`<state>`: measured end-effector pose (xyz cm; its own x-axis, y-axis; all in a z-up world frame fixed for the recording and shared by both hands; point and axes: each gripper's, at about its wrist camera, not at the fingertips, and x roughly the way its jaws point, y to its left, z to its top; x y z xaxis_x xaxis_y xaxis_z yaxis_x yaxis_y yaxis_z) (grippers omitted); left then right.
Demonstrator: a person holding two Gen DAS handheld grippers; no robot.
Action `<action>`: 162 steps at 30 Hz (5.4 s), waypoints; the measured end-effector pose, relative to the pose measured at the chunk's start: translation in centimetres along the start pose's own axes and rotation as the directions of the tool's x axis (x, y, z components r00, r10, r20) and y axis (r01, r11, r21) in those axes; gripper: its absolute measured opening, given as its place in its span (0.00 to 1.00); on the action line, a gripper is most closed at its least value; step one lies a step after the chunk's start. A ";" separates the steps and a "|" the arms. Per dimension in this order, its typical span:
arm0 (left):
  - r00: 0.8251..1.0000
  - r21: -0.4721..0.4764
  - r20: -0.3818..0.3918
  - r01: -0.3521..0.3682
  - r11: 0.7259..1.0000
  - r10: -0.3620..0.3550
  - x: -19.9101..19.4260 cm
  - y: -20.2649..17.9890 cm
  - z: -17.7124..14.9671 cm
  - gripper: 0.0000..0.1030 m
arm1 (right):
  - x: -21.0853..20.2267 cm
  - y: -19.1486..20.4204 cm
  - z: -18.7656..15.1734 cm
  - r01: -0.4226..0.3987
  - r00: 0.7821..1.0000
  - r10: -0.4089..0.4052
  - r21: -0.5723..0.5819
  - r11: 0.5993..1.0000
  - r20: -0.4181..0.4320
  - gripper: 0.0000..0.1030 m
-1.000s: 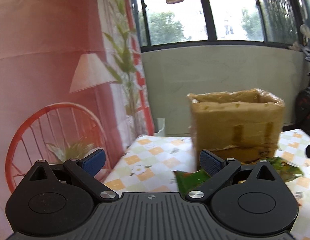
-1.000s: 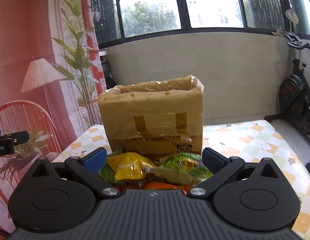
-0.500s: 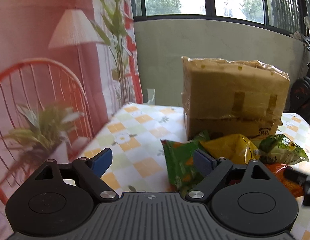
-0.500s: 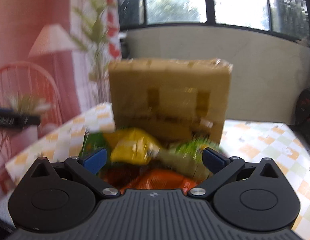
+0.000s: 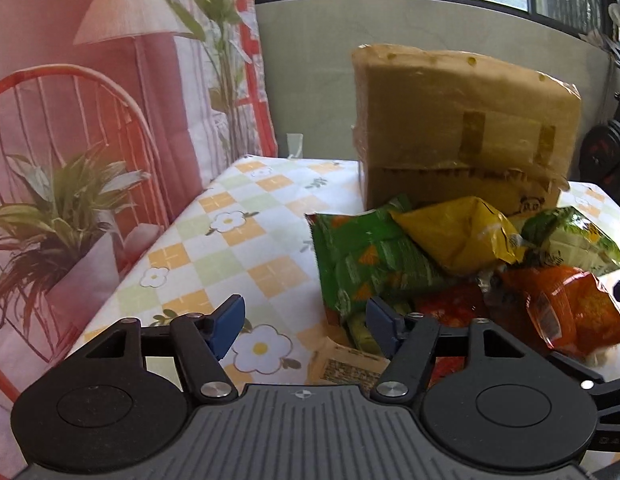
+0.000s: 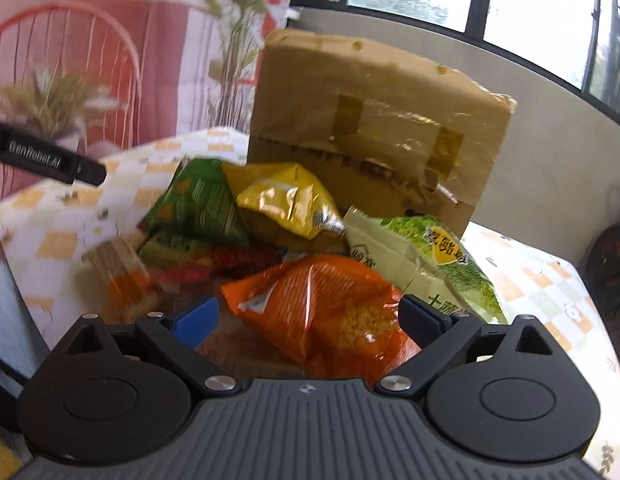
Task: Organize snacks
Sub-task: 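Lower the left tool to the wrapped biscuit bar while the right tool grasps the orange bag, then close the left tool on the wrapped biscuit bar and lift it, then carry both snacks to the lined box and open both tools inside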
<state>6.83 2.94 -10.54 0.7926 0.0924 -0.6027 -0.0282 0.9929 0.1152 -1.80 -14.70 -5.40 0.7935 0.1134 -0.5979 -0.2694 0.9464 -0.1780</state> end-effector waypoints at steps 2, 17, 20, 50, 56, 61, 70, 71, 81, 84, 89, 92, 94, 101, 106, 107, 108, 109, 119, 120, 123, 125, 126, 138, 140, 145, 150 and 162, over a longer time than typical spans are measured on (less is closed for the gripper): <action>1.000 -0.001 -0.006 0.004 1.000 -0.004 0.2 0.0 -0.1 0.67 | 0.2 0.1 -0.1 0.011 1.000 -0.011 -0.012 1.000 -0.003 0.95; 0.997 -0.012 -0.058 0.051 0.999 -0.052 1.2 0.0 -0.7 0.65 | 4.2 -0.3 -0.2 0.062 0.998 -0.065 -0.164 0.984 -0.013 0.95; 0.994 -0.024 -0.083 0.067 0.997 -0.069 1.7 0.0 -1.0 0.65 | 5.2 -1.0 0.3 0.034 0.999 -0.037 -0.106 0.994 -0.022 0.95; 0.913 -0.308 -0.277 0.210 0.928 -0.298 5.4 1.7 -2.8 0.60 | 0.3 -0.6 0.4 -0.105 0.984 0.097 0.047 0.993 0.146 0.64; 0.926 -0.260 -0.275 0.188 0.947 -0.259 7.6 0.9 -2.2 0.66 | 0.3 -0.9 0.0 -0.098 0.984 0.084 0.082 0.992 0.156 0.64; 0.943 -0.186 -0.262 0.160 0.969 -0.206 8.1 -0.2 -1.5 0.66 | 0.3 -0.8 -0.1 -0.086 0.986 0.072 0.087 0.992 0.151 0.64; 0.961 -0.272 -0.238 0.075 0.959 -0.143 8.1 2.8 -2.5 0.67 | 0.2 -0.8 -0.1 -0.083 0.986 0.068 0.092 0.992 0.151 0.64; 0.961 -0.275 -0.238 0.071 0.959 -0.140 8.0 2.9 -2.4 0.68 | 0.2 -0.7 0.0 -0.083 0.986 0.069 0.087 0.993 0.152 0.64; 0.956 -0.200 -0.241 0.118 0.973 -0.165 8.2 1.3 -3.0 0.67 | 0.7 -0.7 -0.2 -0.096 0.987 0.085 0.078 0.992 0.135 0.64; 0.961 -0.195 -0.219 0.128 0.972 -0.171 8.2 1.5 -3.5 0.66 | 0.8 -0.6 -0.2 -0.093 0.988 0.082 0.074 0.993 0.134 0.64; 0.970 -0.096 -0.238 0.037 0.995 -0.059 8.8 0.7 -3.8 0.68 | 0.8 -0.6 -0.1 -0.092 0.988 0.081 0.075 0.993 0.135 0.64; 0.969 -0.101 -0.244 0.022 0.995 -0.046 8.6 0.8 -3.8 0.62 | 0.8 -0.8 -0.2 -0.086 0.988 0.075 0.081 0.993 0.135 0.64; 0.971 -0.097 -0.228 0.043 0.994 -0.065 8.2 1.1 -3.6 0.37 | 0.8 -0.9 -0.3 -0.081 0.989 0.068 0.089 0.993 0.134 0.64; 0.985 -0.054 -0.144 0.091 0.994 -0.098 6.2 0.0 -2.9 0.37 | 0.4 -1.3 -0.2 -0.103 0.985 0.085 0.113 0.988 0.148 0.64; 0.980 -0.075 -0.109 0.158 0.985 -0.165 4.5 -0.1 -2.2 0.37 | -0.6 -1.6 0.3 -0.115 0.978 0.090 0.127 0.985 0.185 0.64; 0.979 -0.076 -0.099 0.170 0.983 -0.177 4.0 -0.2 -2.0 0.37 | -0.8 -1.8 0.4 -0.121 0.976 0.094 0.133 0.984 0.194 0.64; 0.980 -0.070 -0.084 0.176 0.982 -0.181 3.5 -0.2 -1.8 0.37 | -1.0 -1.9 0.5 -0.126 0.975 0.097 0.137 0.982 0.202 0.64; 0.981 -0.063 -0.068 0.179 0.982 -0.183 3.0 -0.4 -1.6 0.37 | -1.2 -2.0 0.6 -0.130 0.973 0.099 0.144 0.981 0.211 0.64; 0.977 -0.055 0.050 0.209 0.976 -0.207 -0.4 -0.2 1.1 0.37 | -3.2 -3.7 2.0 -0.157 0.952 0.092 0.206 0.966 0.293 0.64; 0.977 -0.059 0.055 0.211 0.976 -0.208 -0.4 0.0 1.5 0.37 | -3.3 -4.0 2.2 -0.163 0.950 0.092 0.221 0.962 0.299 0.64; 0.974 -0.065 0.072 0.222 0.973 -0.217 -0.6 0.6 2.7 0.37 | -3.5 -5.1 3.0 -0.163 0.946 0.080 0.249 0.955 0.314 0.64; 0.972 -0.056 0.096 0.222 0.973 -0.216 -0.6 0.8 3.8 0.37 | -3.6 -6.2 3.9 -0.169 0.942 0.075 0.270 0.948 0.328 0.64; 0.971 -0.049 0.107 0.221 0.974 -0.215 -0.6 0.9 4.5 0.37 | -3.7 -6.8 4.4 -0.173 0.939 0.071 0.281 0.944 0.337 0.64; 0.926 -0.008 0.258 0.286 0.958 -0.274 -0.1 -0.9 14.7 0.37 | -3.3 -15.4 12.6 -0.177 0.883 -0.019 0.369 0.913 0.470 0.64; 0.920 -0.009 0.261 0.304 0.953 -0.291 0.4 -1.4 16.4 0.37 | -2.7 -16.3 13.8 -0.178 0.877 -0.026 0.375 0.910 0.480 0.64; 0.913 0.000 0.273 0.316 0.949 -0.304 2.6 -3.4 21.0 0.37 | 0.2 -18.4 17.7 -0.216 0.882 0.006 0.393 0.894 0.471 0.64; 0.915 -0.052 0.233 0.348 0.936 -0.328 6.4 -5.0 25.7 0.37 | 4.9 -20.4 21.1 -0.264 0.912 0.060 0.467 0.844 0.407 0.64; 0.949 -0.044 0.114 0.300 0.953 -0.294 14.5 -9.1 29.2 0.54 | 13.4 -23.6 21.0 -0.205 0.977 0.111 0.683 0.701 0.180 0.68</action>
<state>36.37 -6.93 2.75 0.8297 -0.2126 -0.5162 0.1842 0.9771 -0.1064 26.65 -29.15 7.14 0.8436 0.2705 -0.4638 0.0209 0.8467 0.5317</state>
